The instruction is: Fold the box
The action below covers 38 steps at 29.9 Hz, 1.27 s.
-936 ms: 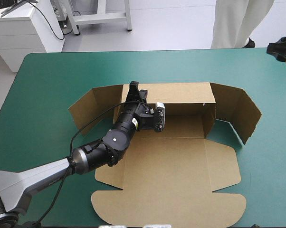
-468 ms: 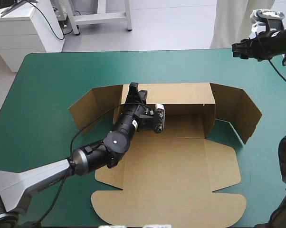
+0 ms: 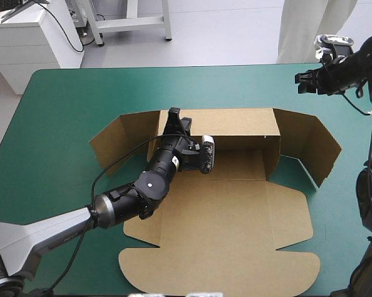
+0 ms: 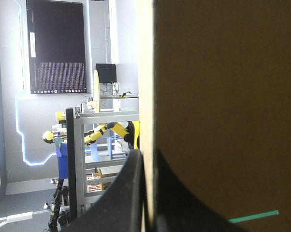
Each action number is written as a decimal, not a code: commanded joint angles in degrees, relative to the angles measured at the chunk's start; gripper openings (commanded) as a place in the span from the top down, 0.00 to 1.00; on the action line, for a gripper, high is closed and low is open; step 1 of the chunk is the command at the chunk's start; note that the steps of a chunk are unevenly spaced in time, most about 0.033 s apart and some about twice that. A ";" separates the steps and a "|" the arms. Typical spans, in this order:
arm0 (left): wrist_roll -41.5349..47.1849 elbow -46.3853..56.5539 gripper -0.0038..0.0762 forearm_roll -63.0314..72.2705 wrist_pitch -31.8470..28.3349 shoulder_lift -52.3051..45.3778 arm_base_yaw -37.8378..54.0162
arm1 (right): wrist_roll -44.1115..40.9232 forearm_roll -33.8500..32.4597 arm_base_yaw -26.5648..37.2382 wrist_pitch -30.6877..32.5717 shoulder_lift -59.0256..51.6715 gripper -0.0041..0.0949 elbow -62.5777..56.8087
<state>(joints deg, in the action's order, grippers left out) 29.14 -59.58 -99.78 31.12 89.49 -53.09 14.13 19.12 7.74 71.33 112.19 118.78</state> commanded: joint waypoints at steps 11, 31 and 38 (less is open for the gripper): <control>1.80 -0.91 0.99 0.27 0.34 -1.71 -0.40 | 5.77 2.19 0.11 -1.18 -11.38 0.45 -15.63; 2.59 -0.91 0.99 0.27 0.61 -1.71 -0.40 | 20.48 11.41 0.11 -13.63 -29.59 0.45 -41.67; 2.78 -0.91 0.99 0.27 0.61 -1.71 -0.40 | 26.75 15.18 0.11 -16.70 -32.61 0.45 -47.47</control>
<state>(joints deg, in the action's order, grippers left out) 30.45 -59.56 -99.83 31.34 89.49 -53.09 37.44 30.18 7.69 57.10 82.11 71.63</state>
